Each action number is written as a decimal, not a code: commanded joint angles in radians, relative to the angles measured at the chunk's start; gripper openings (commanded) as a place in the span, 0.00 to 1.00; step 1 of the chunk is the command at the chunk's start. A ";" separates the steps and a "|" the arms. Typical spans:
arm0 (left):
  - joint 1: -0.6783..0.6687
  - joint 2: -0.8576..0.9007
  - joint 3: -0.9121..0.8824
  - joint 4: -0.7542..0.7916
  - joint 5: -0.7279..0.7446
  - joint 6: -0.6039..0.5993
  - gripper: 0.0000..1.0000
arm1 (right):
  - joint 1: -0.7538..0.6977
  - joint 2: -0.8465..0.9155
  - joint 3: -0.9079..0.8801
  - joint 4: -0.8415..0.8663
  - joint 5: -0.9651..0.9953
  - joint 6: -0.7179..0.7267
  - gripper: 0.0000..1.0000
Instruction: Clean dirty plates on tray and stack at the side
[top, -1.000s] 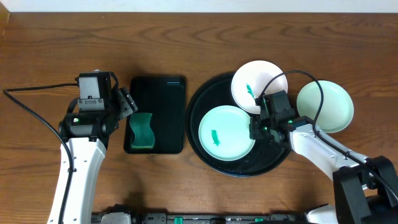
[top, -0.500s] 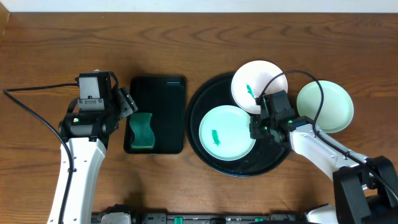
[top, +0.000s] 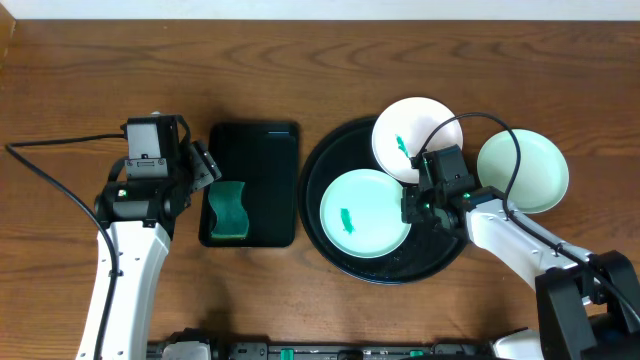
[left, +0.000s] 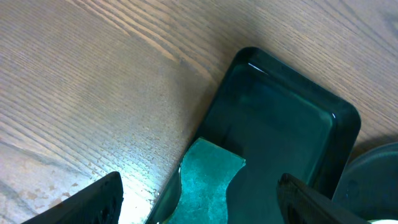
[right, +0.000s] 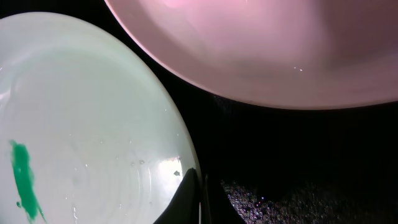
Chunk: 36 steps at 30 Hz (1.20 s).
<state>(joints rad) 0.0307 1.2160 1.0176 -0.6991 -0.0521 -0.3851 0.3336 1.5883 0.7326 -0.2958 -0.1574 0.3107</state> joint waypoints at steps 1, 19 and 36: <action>-0.002 0.000 0.017 0.000 -0.013 -0.001 0.79 | 0.001 -0.012 -0.005 -0.007 0.018 0.006 0.01; -0.012 0.025 0.007 -0.137 0.175 0.000 0.69 | 0.001 -0.012 -0.005 -0.007 0.018 0.006 0.01; -0.028 0.216 -0.061 -0.140 0.175 0.124 0.63 | 0.001 -0.012 -0.005 -0.007 0.018 0.006 0.01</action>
<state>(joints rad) 0.0051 1.3987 0.9680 -0.8494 0.1192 -0.3038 0.3332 1.5883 0.7326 -0.2974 -0.1574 0.3107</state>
